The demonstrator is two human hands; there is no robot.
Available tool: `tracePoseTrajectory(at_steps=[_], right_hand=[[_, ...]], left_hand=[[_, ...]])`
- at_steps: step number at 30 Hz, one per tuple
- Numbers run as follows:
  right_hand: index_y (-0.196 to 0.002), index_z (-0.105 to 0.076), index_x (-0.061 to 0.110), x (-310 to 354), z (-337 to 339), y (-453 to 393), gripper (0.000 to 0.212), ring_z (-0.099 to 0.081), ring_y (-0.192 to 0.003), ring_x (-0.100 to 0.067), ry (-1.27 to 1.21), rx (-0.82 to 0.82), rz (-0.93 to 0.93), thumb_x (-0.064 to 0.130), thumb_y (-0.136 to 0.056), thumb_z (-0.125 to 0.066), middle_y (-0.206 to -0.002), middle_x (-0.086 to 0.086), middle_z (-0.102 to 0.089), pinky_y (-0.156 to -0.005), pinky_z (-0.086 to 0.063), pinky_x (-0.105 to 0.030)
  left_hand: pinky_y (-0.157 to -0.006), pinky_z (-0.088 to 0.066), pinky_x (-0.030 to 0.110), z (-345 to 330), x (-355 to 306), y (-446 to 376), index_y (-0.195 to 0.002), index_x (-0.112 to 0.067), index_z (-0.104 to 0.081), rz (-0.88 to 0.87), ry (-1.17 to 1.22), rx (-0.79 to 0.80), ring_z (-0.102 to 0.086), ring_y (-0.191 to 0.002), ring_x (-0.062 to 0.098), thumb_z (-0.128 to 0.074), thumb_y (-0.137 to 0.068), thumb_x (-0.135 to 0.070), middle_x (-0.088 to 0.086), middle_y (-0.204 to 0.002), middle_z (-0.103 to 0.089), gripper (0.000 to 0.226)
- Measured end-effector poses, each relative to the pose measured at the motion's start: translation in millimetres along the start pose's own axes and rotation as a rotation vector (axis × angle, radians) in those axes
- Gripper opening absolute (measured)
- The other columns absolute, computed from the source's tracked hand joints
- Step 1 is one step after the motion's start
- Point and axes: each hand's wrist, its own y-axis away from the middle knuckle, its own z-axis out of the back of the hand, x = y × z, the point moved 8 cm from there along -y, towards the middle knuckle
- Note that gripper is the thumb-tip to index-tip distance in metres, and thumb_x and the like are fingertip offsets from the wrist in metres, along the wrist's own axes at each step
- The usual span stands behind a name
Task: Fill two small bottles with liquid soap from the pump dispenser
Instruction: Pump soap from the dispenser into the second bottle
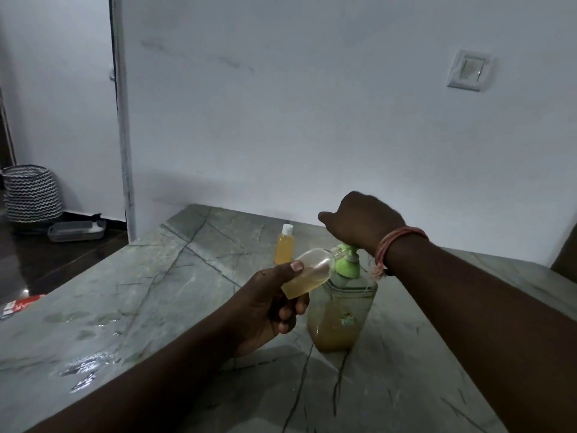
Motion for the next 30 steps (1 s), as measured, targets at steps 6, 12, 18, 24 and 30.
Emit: tracePoseTrajectory(at_steps=[6,12,18,24,30], right_hand=[[-0.062,-0.048,0.016,-13.2,-18.6,-0.7,0.041,-0.057,-0.069,-0.028,-0.191,0.017,-0.099,0.048,-0.086,-0.048,-0.066,-0.004,-0.054,-0.065,-0.043,-0.033],[-0.067,-0.053,0.017,-5.8,-8.9,-0.1,0.035,-0.054,-0.065,-0.020,-0.050,0.030,-0.041,0.046,-0.088,-0.049,-0.071,-0.002,-0.057,-0.062,-0.039,-0.030],[-0.067,-0.050,0.018,-6.3,-5.5,3.1,0.037,-0.055,-0.070,-0.025,-0.081,-0.052,-0.053,0.047,-0.089,-0.048,-0.070,-0.001,-0.053,-0.065,-0.039,-0.032],[-0.068,-0.051,0.019,-9.3,-11.2,5.4,0.033,-0.059,-0.078,-0.027,-0.081,0.048,-0.092,0.045,-0.088,-0.047,-0.075,-0.001,-0.056,-0.069,-0.042,-0.032],[-0.065,-0.047,0.019,-7.3,-6.7,3.2,0.039,-0.056,-0.074,-0.027,-0.065,-0.018,-0.068,0.049,-0.090,-0.046,-0.069,-0.001,-0.052,-0.067,-0.040,-0.032]], left_hand=[[-0.041,-0.040,0.018,5.7,1.8,-2.7,-0.131,-0.007,-0.053,0.003,-0.006,-0.031,-0.043,-0.044,0.007,-0.066,-0.081,-0.045,0.008,-0.065,-0.056,0.064],[-0.041,-0.039,0.018,3.3,1.6,-1.4,-0.133,-0.007,-0.051,0.001,-0.014,-0.042,-0.042,-0.044,0.007,-0.067,-0.080,-0.046,0.007,-0.066,-0.055,0.068],[-0.040,-0.039,0.018,6.6,2.5,-4.4,-0.131,-0.007,-0.053,-0.001,-0.007,-0.049,-0.041,-0.043,0.007,-0.069,-0.074,-0.048,0.007,-0.065,-0.054,0.072],[-0.040,-0.039,0.019,6.0,1.2,-1.5,-0.133,-0.006,-0.050,0.001,-0.013,-0.057,-0.042,-0.044,0.007,-0.069,-0.074,-0.049,0.008,-0.066,-0.054,0.075],[-0.041,-0.038,0.019,6.0,1.1,-1.7,-0.128,-0.009,-0.056,-0.007,-0.021,-0.053,-0.040,-0.045,0.008,-0.069,-0.075,-0.048,0.008,-0.066,-0.054,0.067]])
